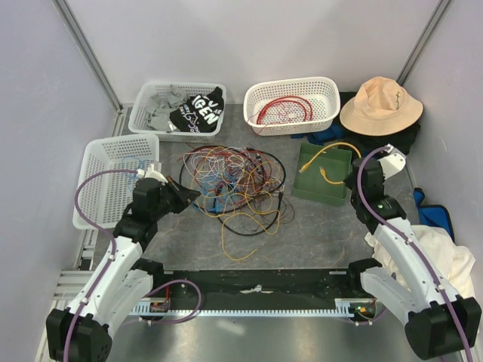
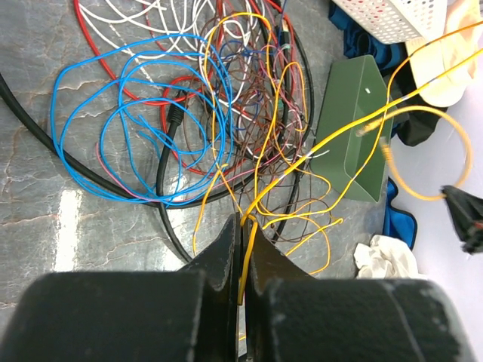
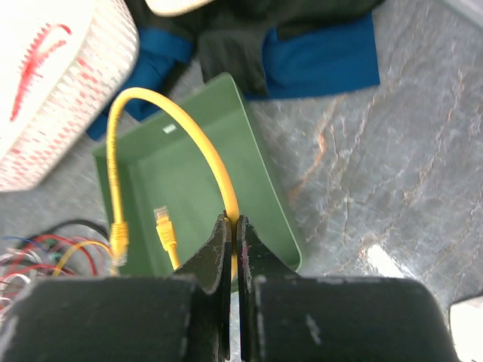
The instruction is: Untangle the cables
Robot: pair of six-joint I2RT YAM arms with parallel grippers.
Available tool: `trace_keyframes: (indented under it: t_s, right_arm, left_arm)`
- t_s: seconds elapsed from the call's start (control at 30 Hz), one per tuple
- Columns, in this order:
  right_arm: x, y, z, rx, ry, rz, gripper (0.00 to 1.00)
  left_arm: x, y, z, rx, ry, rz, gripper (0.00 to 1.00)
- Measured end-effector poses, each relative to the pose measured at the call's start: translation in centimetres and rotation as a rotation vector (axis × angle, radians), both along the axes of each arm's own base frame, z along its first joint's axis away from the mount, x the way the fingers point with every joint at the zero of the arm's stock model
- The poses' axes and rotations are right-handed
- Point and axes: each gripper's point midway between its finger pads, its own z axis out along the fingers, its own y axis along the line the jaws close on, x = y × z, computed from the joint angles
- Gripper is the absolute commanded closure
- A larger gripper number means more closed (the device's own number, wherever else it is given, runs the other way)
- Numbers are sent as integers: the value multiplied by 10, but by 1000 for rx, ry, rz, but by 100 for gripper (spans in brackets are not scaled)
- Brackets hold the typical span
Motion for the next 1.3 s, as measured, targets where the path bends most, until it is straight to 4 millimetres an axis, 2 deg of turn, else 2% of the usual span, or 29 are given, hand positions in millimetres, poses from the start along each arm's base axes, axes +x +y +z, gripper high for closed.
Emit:
trace_keyframes:
  t_s: [0.13,0.37,0.4,0.47,0.5,0.57,0.6,0.67,0.73,0.87,0.97,1.03,1.1,1.2,1.3]
  right_arm:
    - [-1,-2,15,2,-45,-5,100]
    - [1,-5,-3,-21,11,-16,100]
    - [-1,-5,-9,-25,26,-16,92]
    - [-2,-5,-22,-34,66,-10,66]
    - [-1,-4,-28,-33,83,-4,48]
    - [1,1,-40,-29,129,26,35]
    - [2,5,-46,-32,154,53,24]
    - [2,9,-48,-24,161,78,18]
    - [3,14,-40,-12,134,106,14]
    - [5,26,-8,14,33,161,13]
    - [7,46,26,38,-66,251,13]
    - [7,69,46,60,-133,355,14]
    - [4,95,57,85,-183,471,14]
    - [-5,142,66,125,-241,671,15]
    - [-19,187,58,157,-258,856,14]
  left_arm:
    - [2,-1,-4,2,13,0,98]
    - [2,-1,-4,-4,16,3,98]
    - [2,-1,-5,-5,16,3,98]
    - [2,-1,-4,-5,15,3,98]
    - [2,-1,-4,-5,15,3,98]
    - [2,-1,-4,-6,15,3,98]
    - [2,-1,-4,-6,15,2,98]
    - [2,-1,-4,-6,15,2,98]
    - [3,-1,-4,-7,13,3,98]
    - [3,-3,-4,-8,11,-2,98]
    - [4,-9,-2,-7,13,-22,98]
    - [5,-15,5,-6,6,-43,98]
    - [8,-25,20,-6,-17,-75,98]
    - [11,-49,56,-2,-87,-154,98]
    - [12,-75,94,3,-165,-239,98]
